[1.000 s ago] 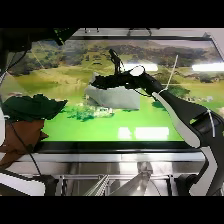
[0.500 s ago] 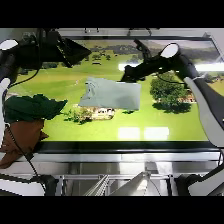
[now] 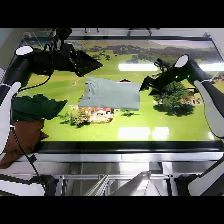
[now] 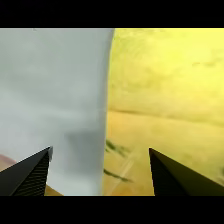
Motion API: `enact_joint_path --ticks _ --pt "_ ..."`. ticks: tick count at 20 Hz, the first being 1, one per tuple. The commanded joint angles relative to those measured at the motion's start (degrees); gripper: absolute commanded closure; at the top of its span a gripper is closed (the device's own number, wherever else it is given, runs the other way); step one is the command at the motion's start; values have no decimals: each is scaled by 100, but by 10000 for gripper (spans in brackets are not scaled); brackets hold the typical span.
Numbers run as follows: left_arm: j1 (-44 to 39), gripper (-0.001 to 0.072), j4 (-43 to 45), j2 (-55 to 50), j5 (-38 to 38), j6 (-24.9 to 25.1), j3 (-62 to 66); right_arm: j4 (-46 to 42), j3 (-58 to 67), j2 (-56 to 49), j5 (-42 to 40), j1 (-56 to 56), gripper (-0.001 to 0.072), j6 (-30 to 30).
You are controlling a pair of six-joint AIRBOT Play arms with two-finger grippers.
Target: Fold the shirts.
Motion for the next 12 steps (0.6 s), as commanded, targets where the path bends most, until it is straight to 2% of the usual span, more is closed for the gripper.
enact_joint_path --ticks 1,5,6,7,8,10,12 --pt "74 695 2 -4 -9 9 -15 1274 -33 -623 -72 35 41 -431" --pt "188 695 2 -4 -13 9 -15 2302 -33 -973 -94 297 43 -815" --pt "212 695 0 -4 -11 9 -15 2625 -33 -997 -92 358 78 -992" --pt "216 695 0 -4 -9 9 -15 3018 -31 -992 -44 409 365 -1285" --pt "214 694 0 -4 -9 9 -15 3541 -28 -979 101 411 702 -1589" --pt "212 695 0 -2 -39 7 -15 4339 -28 -835 468 391 698 -1902" --pt "210 695 0 -2 -120 7 -15 4050 -28 -354 555 319 699 -1917"
